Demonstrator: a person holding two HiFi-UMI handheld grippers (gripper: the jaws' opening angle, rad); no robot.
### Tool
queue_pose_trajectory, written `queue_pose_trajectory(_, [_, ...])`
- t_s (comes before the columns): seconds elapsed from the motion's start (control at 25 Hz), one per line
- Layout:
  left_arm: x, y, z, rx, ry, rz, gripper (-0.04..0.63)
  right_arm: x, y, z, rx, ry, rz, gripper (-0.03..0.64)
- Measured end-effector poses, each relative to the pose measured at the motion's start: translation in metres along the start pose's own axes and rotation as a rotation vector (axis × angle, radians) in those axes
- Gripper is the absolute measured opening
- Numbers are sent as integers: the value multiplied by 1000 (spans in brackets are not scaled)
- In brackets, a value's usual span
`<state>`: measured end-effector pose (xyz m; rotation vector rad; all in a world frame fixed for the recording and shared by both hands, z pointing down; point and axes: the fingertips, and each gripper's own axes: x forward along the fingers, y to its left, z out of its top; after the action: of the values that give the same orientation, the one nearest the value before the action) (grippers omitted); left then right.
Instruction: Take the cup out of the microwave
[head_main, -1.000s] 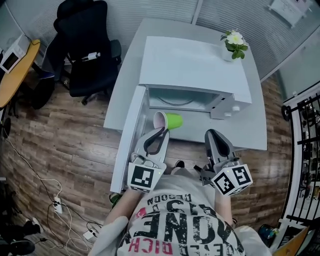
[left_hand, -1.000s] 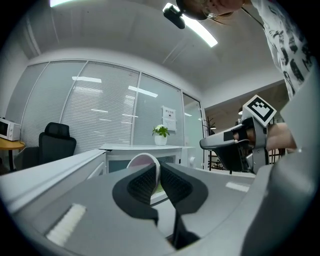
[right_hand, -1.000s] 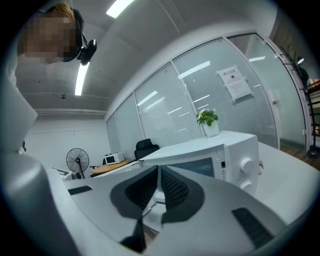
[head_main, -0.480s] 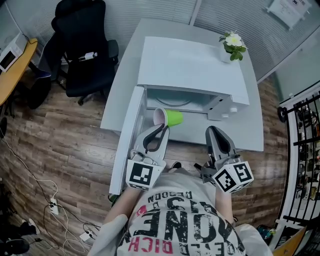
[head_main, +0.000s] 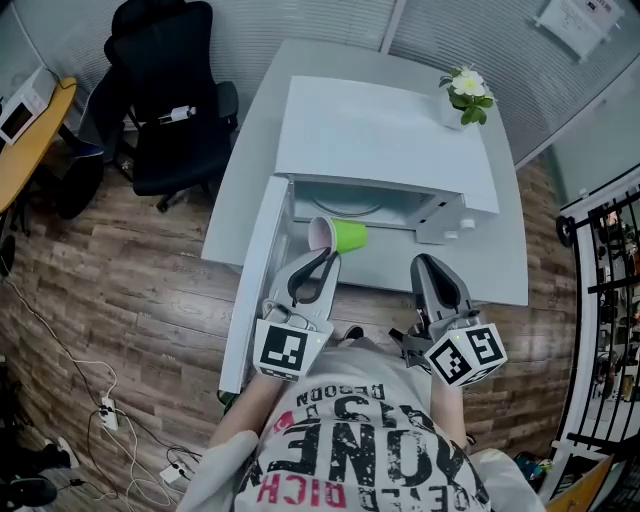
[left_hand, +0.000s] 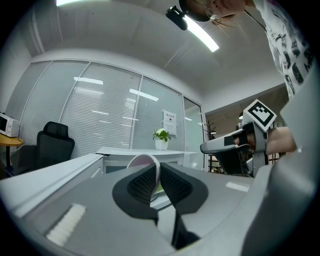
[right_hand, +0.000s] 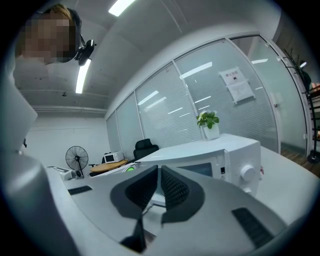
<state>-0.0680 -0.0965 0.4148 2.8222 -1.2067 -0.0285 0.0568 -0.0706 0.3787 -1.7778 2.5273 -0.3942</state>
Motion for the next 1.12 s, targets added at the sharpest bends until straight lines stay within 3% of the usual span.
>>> queue_pose_trajectory(0.28, [1,-1,-1,-7,4,-4,38,0,-4,-3,-7,10,-8,28])
queue_pose_trajectory(0.52, [3,-2,-2,61,-16,-31,38,0,-6,-7,3,17,-19,28])
queue_pose_trajectory(0.72, [3,-2,-2,-8,10,-12,38,2,-5,-10,2,27,-14,28])
queue_pose_trajectory(0.96, [4,-4,-2,44,-5,-34,38,3,-4,-9,1,23,-11,28])
queue_pose_trajectory(1.12, [5,-3,-2,0,9,-18,38,3,-5,-10,-2,25,-12,28])
